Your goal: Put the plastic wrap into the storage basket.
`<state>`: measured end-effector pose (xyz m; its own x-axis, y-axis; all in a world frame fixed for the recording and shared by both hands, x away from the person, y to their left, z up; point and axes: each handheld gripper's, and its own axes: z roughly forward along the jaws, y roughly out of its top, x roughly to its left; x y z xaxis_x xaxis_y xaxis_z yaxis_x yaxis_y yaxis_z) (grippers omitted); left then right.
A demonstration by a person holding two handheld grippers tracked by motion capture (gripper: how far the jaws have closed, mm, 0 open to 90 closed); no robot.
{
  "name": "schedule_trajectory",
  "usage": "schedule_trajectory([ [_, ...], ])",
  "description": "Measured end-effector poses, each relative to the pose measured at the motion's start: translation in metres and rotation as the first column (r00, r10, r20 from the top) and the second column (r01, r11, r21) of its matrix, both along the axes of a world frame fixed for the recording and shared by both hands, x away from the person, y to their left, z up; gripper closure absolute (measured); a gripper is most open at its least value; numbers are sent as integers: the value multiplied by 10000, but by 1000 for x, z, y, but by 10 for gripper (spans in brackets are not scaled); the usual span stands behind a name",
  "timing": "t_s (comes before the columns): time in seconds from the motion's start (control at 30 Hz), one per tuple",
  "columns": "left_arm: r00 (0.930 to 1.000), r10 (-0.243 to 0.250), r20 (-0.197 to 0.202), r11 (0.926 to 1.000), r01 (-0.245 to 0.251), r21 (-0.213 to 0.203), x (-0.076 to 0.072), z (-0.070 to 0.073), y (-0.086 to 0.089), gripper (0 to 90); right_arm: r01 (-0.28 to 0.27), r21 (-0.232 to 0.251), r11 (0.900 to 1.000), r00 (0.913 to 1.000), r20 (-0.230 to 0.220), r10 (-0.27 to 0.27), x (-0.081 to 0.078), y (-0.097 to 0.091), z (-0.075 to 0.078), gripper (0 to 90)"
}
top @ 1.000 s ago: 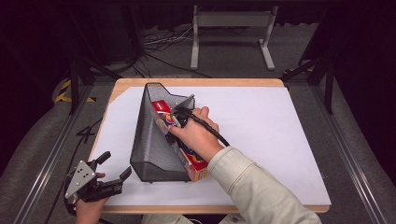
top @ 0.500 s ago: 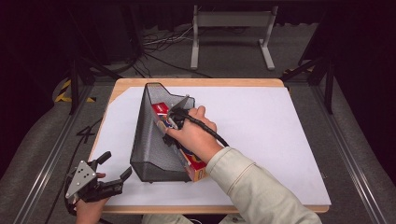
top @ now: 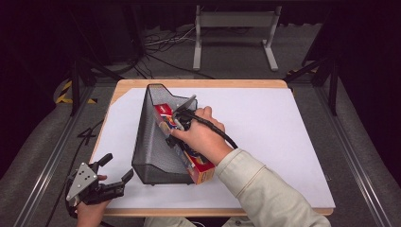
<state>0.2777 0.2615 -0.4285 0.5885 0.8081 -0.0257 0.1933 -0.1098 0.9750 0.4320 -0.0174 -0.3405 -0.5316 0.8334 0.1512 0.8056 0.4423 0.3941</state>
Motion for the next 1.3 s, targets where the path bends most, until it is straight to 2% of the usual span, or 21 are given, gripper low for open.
schedule_trajectory([
  [0.2, 10000, 13, 11, 10000, -13, -37, 1, 0, -1, 94, -383, 630, 9973, 9966, 747, 335, -8, -9, 19, 179],
  [0.37, 10000, 11, 41, 10000, -11, -55, 1, 0, -2, 94, -879, 1272, 9880, 9829, 1719, 653, -13, -19, 32, 178],
  [0.43, 10000, 20, 30, 10000, -20, -21, 1, 0, -2, 94, -1222, 1544, 9804, 9709, 2238, 858, -17, -24, 37, 178],
  [0.5, 10000, 44, 28, 10000, -44, -41, 2, 1, -2, 94, -1344, 1775, 9749, 9629, 2555, 862, -22, -26, 40, 184],
  [0.53, 10000, 42, 35, 10000, -42, -39, 2, 1, -2, 94, -1586, 1847, 9699, 9541, 2815, 1024, -24, -28, 40, 185],
  [0.6, 10000, 61, 31, 10000, -61, -34, 2, 1, -2, 94, -1783, 1994, 9636, 9437, 3119, 1101, -28, -29, 42, 185],
  [0.7, 10000, 89, 32, 10000, -89, -40, 1, 1, -2, 94, -2246, 2093, 9517, 9181, 3727, 1348, -33, -32, 43, 186],
  [0.73, 9999, 98, 31, 9999, -98, -36, 1, 1, -2, 94, -2328, 2126, 9490, 9124, 3857, 1374, -34, -33, 44, 186],
  [0.83, 9999, 120, 26, 9999, -120, -44, 2, 0, -1, 94, -2596, 2126, 9420, 8994, 4084, 1556, -36, -37, 44, 186],
  [0.93, 9999, 110, 28, 9999, -110, -41, 2, 0, -1, 94, -2744, 2110, 9382, 8971, 4075, 1707, -37, -39, 44, 186],
  [1.0, 9999, 112, 28, 9999, -112, -45, 2, 0, -1, 94, -2958, 2163, 9304, 8884, 4203, 1847, -38, -42, 44, 186],
  [1.1, 9999, 102, 10, 9999, -102, -43, 2, 0, -1, 94, -3077, 2190, 9259, 8788, 4384, 1884, -40, -49, 45, 187],
  [1.3, 9999, 101, -3, 9999, -101, -18, 2, 0, -1, 94, -3115, 2280, 9225, 8750, 4474, 1849, -43, -68, 49, 186],
])
